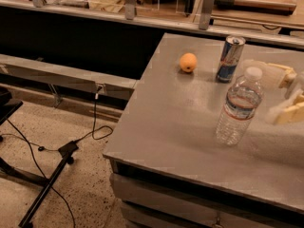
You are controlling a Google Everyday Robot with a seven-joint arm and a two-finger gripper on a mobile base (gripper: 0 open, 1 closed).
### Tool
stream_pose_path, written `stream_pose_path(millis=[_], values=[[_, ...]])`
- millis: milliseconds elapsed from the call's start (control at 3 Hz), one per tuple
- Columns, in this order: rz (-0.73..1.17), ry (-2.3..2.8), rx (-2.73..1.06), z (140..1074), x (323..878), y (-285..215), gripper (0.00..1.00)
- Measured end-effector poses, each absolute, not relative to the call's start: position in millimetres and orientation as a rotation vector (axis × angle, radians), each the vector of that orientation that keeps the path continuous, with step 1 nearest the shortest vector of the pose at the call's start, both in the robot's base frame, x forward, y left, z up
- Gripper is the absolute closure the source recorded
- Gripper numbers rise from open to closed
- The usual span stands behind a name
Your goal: Place water bottle upright
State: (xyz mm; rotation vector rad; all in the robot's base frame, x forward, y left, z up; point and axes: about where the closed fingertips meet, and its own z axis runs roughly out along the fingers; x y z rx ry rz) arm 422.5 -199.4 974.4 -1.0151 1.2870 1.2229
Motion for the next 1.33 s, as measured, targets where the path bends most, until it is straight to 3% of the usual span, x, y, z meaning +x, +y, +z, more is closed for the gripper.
stream_pose_path(millis=[333, 1000, 1333], values=[[1.219, 1.284, -1.004, 969, 421, -207, 0.0], [0.938, 1.341, -0.985, 964, 413, -278, 0.0], [0.921, 1.342, -0.984, 964, 413, -282, 0.0]])
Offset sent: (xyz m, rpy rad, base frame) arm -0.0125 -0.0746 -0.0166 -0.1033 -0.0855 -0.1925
